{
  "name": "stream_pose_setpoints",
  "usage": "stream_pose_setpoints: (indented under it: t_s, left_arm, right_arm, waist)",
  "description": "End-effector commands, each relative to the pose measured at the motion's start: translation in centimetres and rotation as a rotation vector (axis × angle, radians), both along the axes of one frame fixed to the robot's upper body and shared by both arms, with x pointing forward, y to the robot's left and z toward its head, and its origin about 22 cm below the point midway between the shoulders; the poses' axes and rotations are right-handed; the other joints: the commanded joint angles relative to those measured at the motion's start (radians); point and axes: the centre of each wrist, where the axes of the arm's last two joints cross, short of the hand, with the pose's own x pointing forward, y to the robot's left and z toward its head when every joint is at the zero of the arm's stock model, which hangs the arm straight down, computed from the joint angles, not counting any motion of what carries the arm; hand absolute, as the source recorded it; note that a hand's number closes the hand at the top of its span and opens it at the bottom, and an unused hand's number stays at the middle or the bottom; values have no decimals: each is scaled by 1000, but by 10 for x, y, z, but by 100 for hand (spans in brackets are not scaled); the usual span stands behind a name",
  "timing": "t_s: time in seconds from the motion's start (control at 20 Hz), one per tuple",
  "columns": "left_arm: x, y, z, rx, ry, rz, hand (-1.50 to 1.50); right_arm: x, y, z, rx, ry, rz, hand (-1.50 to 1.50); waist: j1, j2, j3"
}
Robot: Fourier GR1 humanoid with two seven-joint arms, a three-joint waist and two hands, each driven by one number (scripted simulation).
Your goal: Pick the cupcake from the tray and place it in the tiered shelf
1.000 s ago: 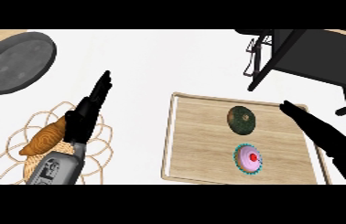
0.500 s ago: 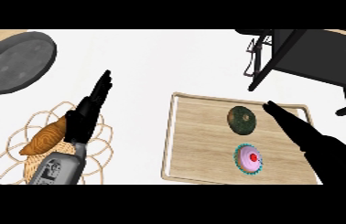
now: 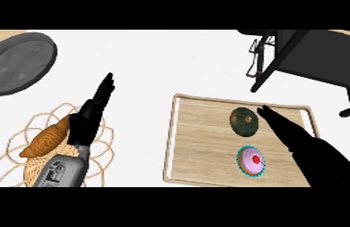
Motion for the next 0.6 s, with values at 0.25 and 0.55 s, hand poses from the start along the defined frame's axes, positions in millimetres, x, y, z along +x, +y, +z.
stream_pose_setpoints:
  t_s: [0.25, 0.55]
  left_arm:
    - [1, -11, 5, -4, 0, -7, 0]
    - [6, -18, 6, -20, -5, -16, 0]
  right_arm:
    - [7, 1, -18, -103, 53, -46, -150]
    - [6, 11, -28, -118, 64, -29, -150]
  waist:
    - [0, 0, 0]
    - [-3, 0, 0]
